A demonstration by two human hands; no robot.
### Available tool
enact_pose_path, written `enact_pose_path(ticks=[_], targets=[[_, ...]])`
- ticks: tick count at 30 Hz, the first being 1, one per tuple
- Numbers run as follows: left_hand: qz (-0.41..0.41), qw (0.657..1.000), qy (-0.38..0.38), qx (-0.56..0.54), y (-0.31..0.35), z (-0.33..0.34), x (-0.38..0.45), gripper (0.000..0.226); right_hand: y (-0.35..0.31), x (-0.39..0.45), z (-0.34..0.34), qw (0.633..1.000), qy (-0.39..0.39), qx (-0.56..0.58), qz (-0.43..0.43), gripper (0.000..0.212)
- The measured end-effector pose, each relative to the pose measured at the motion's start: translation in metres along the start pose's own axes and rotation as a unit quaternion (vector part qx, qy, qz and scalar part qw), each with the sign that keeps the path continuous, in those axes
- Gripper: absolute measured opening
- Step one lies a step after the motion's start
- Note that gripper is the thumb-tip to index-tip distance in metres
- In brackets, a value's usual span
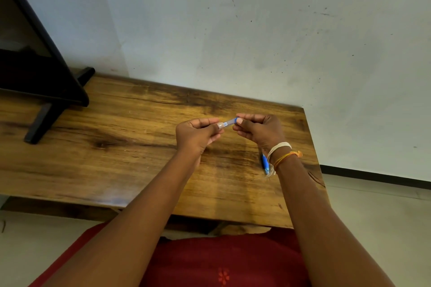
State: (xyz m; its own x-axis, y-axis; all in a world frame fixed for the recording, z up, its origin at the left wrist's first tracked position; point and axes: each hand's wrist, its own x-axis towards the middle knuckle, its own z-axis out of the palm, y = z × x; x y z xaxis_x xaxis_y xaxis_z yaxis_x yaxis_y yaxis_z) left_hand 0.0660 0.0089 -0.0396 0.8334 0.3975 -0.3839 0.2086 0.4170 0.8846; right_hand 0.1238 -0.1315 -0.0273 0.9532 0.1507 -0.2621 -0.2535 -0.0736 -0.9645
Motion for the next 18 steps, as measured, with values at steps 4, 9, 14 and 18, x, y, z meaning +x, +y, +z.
enact_pose_path(ticks=[4, 9, 14, 18], targets=[[-0.002, 1.000, -0.002, 0.004, -0.001, 0.000, 0.001, 0.011, -0.001, 0.000, 0.000, 0.999, 0.003, -0.032, -0.008, 0.020], [-0.014, 1.000, 0.009, -0.010, -0.002, 0.000, 0.003, 0.010, 0.001, -0.001, 0.002, 0.998, -0.007, -0.055, -0.021, 0.020], [-0.021, 0.999, 0.026, -0.025, -0.004, 0.000, 0.005, 0.009, 0.003, 0.000, 0.006, 0.996, -0.020, -0.080, -0.025, 0.027], [-0.031, 0.998, 0.041, -0.029, -0.004, -0.001, 0.006, 0.011, 0.006, 0.000, 0.015, 0.994, -0.020, -0.098, -0.035, 0.032]])
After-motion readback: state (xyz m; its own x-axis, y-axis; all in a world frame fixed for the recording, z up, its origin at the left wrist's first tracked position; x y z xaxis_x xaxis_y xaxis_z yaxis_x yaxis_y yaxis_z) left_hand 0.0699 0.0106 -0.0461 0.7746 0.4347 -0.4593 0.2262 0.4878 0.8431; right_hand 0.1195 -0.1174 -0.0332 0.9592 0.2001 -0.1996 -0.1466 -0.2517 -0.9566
